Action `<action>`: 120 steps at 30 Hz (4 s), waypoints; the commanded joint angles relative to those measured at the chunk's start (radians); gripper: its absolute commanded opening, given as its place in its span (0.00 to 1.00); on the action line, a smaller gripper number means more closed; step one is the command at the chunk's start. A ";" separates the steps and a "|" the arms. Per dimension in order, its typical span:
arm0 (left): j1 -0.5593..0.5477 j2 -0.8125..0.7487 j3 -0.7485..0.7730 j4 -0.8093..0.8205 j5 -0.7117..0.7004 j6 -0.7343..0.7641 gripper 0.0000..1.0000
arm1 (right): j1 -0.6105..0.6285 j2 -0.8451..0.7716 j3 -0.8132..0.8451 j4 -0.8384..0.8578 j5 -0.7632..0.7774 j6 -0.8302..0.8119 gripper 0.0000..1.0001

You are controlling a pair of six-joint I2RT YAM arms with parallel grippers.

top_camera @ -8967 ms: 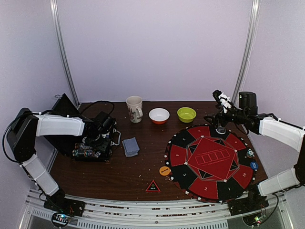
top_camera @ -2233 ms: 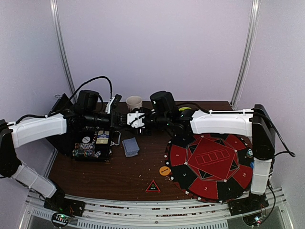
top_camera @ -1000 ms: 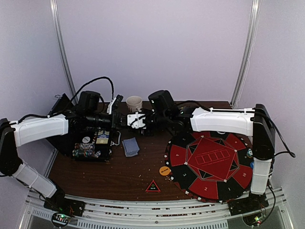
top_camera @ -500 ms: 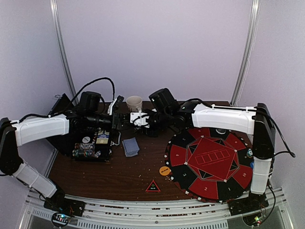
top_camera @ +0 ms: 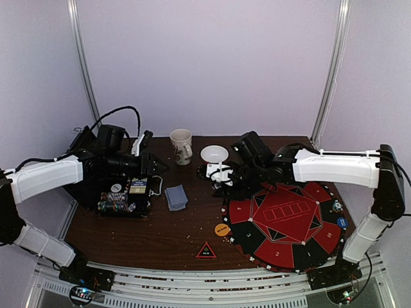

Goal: Distribute texas hold em gaming equipment
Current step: Place the poker chips pile in the big blind area, then adjust the poker card at the center of the board.

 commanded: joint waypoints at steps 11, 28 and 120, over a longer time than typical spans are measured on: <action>0.004 -0.092 -0.045 -0.074 -0.077 0.067 0.55 | 0.146 -0.107 -0.357 0.091 -0.042 0.202 0.00; 0.006 -0.095 -0.030 -0.116 -0.108 0.078 0.56 | 0.199 0.092 -0.325 0.133 -0.077 0.149 0.00; 0.022 -0.243 -0.055 -0.238 -0.273 0.101 0.72 | 0.059 -0.017 0.054 0.285 0.372 0.945 0.93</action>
